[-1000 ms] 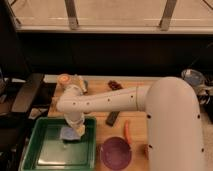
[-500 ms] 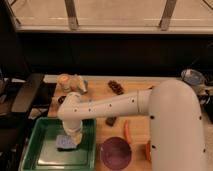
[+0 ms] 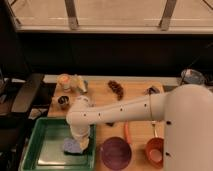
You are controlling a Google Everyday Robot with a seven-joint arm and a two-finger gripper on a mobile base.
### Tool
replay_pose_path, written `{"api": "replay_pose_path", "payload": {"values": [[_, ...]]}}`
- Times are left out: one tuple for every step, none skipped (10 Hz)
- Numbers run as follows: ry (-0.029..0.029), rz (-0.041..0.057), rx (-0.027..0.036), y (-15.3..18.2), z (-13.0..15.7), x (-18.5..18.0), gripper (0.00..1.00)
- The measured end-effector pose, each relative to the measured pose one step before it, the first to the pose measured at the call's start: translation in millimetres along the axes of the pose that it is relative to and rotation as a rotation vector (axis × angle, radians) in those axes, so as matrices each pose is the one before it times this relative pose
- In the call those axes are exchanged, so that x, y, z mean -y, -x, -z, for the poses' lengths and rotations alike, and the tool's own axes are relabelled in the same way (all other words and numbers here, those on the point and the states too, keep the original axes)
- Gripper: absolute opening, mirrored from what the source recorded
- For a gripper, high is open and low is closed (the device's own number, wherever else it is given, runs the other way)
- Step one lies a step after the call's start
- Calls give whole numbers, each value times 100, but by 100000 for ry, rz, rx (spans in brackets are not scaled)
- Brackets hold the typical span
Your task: Wipe tray with sponge
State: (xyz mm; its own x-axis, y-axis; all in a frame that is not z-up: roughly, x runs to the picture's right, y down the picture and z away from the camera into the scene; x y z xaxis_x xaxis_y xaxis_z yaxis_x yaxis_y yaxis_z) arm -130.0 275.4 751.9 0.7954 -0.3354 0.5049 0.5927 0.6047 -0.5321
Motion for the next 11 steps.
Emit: {"api": "replay_pose_path", "payload": {"values": [[-105,-614,-1356,-578,348,376,0],[-218,134,-1998,-1205,397,928,0],[-372,602,-601,-464,207,904,0],[-331,1680,-433,-431,79,1149,0],[-448,2184,-426,-233,53,1208,0],[-656,3161,225,655,-15,1332,0],[-335,2452,427,663,-112,789,0],[-85,2243,703,623,-251,573,0],[-418,1599,1188,856,-206,285,0],[-136,1423,1144,1009,-291,-265,0],[15,82,914,680,-274,-540,0]]}}
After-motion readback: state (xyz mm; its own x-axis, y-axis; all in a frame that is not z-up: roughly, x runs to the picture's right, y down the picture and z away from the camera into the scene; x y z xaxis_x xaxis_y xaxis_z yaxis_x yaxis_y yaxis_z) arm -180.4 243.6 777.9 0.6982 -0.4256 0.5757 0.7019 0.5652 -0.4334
